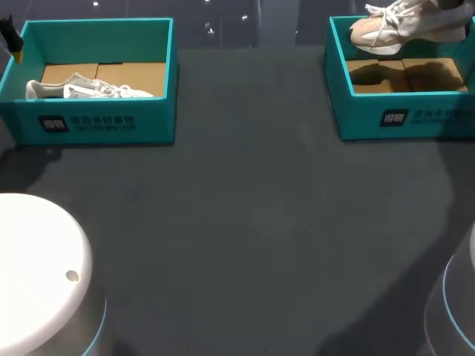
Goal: Take the shoe out of the shoebox, open the shoe tongue, remove and reinsert the insole, then place the shoe into the shoebox
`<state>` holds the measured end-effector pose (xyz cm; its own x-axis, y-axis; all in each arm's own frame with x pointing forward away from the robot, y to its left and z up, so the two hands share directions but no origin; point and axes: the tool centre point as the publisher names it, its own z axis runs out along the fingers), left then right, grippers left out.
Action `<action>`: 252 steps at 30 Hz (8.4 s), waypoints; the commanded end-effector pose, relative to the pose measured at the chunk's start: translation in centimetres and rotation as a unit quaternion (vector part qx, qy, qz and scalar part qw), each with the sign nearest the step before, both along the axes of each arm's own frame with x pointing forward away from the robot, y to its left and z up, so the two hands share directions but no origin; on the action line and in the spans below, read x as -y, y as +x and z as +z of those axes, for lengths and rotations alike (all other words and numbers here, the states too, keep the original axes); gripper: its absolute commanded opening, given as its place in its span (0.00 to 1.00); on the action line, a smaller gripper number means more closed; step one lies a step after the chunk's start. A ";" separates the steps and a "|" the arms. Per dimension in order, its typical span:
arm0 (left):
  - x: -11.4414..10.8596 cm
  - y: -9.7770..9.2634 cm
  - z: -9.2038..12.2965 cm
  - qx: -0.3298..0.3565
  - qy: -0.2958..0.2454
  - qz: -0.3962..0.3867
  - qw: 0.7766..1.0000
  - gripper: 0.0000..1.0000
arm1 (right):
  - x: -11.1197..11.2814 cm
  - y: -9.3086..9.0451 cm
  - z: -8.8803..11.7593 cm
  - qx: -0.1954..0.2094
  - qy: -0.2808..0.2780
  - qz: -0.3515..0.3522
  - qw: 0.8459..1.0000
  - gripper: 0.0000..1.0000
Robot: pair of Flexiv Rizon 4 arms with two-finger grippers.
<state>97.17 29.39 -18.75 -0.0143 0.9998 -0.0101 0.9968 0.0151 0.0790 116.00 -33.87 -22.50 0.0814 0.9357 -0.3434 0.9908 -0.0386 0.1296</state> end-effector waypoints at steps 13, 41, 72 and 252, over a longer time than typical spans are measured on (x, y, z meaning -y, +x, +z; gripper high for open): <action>0.0 0.0 0.0 0.001 0.001 -0.001 1.000 1.00 | -0.4 -0.8 3.0 0.014 0.002 0.002 1.000 0.00; 0.0 0.0 0.0 0.001 0.001 -0.001 1.000 1.00 | -2.9 -5.5 12.3 0.054 -0.038 0.000 0.998 0.00; 0.0 0.0 0.0 0.001 0.001 -0.001 1.000 1.00 | -23.3 -25.9 14.1 0.082 -0.082 0.000 0.993 0.00; 0.0 0.0 0.0 0.001 0.001 -0.001 1.000 1.00 | -39.4 -48.0 -4.0 0.067 0.237 0.240 0.939 1.00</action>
